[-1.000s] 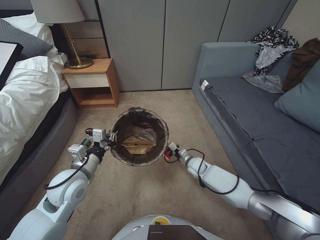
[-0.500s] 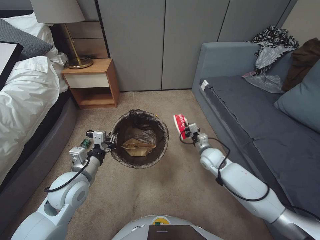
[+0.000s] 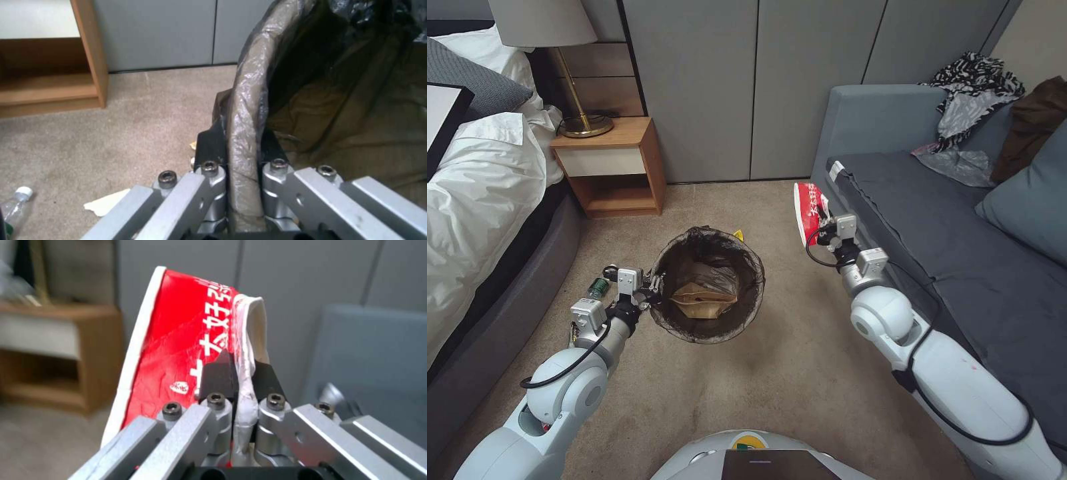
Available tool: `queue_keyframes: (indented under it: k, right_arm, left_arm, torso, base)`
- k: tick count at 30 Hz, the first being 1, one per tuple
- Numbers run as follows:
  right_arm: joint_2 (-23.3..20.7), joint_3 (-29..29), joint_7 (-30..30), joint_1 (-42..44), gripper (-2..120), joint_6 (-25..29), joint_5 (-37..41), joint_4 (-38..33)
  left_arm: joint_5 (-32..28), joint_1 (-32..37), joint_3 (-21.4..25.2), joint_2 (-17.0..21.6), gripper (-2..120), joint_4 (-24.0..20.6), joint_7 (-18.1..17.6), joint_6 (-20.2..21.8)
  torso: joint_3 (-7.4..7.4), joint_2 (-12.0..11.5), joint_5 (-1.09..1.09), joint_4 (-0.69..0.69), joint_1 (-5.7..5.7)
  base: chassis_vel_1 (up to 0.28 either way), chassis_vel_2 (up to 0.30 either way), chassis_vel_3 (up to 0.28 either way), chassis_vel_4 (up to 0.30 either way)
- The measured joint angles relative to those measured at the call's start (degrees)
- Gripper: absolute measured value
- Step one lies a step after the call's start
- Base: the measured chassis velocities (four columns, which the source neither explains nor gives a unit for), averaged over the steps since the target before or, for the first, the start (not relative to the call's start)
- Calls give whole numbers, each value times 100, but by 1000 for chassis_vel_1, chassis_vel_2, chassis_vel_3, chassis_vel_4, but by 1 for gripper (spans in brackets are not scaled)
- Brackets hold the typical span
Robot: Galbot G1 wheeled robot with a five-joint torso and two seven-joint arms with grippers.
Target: Pick up the trash bin, then pick up the garbage from the floor and place it into the trash bin.
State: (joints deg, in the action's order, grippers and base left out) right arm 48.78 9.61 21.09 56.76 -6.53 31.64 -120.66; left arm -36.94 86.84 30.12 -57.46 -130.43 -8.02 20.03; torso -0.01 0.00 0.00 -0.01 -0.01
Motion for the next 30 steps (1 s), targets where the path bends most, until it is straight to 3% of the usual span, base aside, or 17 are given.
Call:
queue_keyframes:
  k: [6,13,24,30]
  right_arm:
    - [-210,-19,-499,-8,0,284,375,-718]
    - [-403,-312,-964,10,0,579,632,-1067]
    - [-635,-920,-1340,-235,0,757,722,-1143]
    - [-677,-1557,-1413,-621,0,835,725,-972]
  left_arm:
    - [22,25,2,8,4,3,-4,0]
    - [30,54,22,16,4,-34,-8,-1]
    - [48,42,23,17,4,-59,-8,0]
    - [49,10,18,6,4,-71,-9,2]
  torso:
    - [0,0,0,1,0]
    - [0,0,0,1,0]
    - [1,0,1,0,0]
    - [1,0,0,1,0]
  base:
    - [0,0,0,0]
    - [0,0,0,0]
    - [0,0,0,0]
    - [0,0,0,0]
